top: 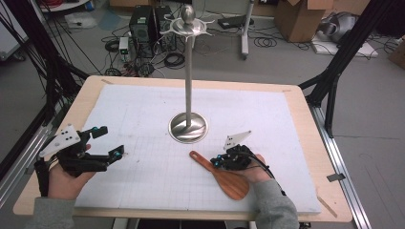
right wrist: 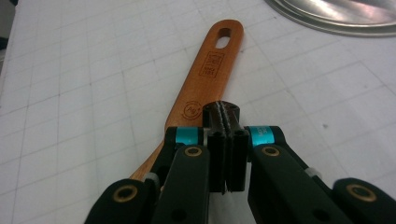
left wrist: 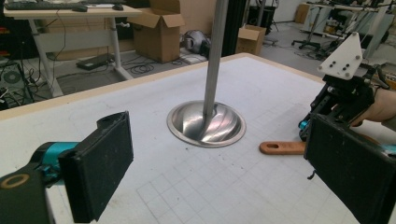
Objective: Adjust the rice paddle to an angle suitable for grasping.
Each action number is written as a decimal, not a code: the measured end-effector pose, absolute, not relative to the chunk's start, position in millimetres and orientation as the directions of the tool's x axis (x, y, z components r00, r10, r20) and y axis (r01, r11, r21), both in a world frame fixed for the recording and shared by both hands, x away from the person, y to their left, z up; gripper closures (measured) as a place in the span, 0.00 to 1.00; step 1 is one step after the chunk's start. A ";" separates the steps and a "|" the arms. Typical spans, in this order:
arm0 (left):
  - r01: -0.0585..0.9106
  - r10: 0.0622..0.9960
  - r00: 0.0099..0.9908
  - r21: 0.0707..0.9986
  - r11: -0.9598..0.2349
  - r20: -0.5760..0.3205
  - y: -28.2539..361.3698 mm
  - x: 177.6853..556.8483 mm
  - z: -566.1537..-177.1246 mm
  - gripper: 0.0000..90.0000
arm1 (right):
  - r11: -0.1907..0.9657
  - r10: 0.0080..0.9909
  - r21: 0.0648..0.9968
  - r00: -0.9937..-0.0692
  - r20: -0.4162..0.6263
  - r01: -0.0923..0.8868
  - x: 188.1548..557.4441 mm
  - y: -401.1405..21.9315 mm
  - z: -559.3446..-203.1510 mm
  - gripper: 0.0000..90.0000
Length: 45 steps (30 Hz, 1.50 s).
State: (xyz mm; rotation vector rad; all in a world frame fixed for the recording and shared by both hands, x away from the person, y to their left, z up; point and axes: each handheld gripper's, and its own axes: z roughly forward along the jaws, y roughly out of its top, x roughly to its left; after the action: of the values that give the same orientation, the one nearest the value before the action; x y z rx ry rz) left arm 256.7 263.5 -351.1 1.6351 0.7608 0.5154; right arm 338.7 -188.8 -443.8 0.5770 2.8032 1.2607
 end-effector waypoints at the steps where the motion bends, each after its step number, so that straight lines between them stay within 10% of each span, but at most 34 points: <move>1: 0.198 0.722 0.687 0.977 -0.083 -0.078 263.8 256.4 -351.2 0.09 | 0.610 0.333 0.723 -0.933 0.139 0.326 338.2 -186.8 -443.6 0.99; 23: 0.198 0.731 0.679 0.976 -0.087 -0.073 268.8 253.3 -351.1 0.09 | 0.626 0.298 0.723 -0.946 0.125 0.293 332.6 -160.3 -433.7 0.99; 45: 0.197 0.700 0.710 0.976 -0.088 -0.080 253.6 269.3 -350.3 0.09 | 0.524 0.434 0.773 -0.893 0.120 0.358 310.5 -163.7 -400.3 0.16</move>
State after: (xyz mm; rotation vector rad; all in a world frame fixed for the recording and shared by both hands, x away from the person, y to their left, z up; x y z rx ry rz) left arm 269.3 253.6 -350.3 1.6411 0.7364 0.4892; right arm 310.5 -163.7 -400.3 0.6942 2.6652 1.3206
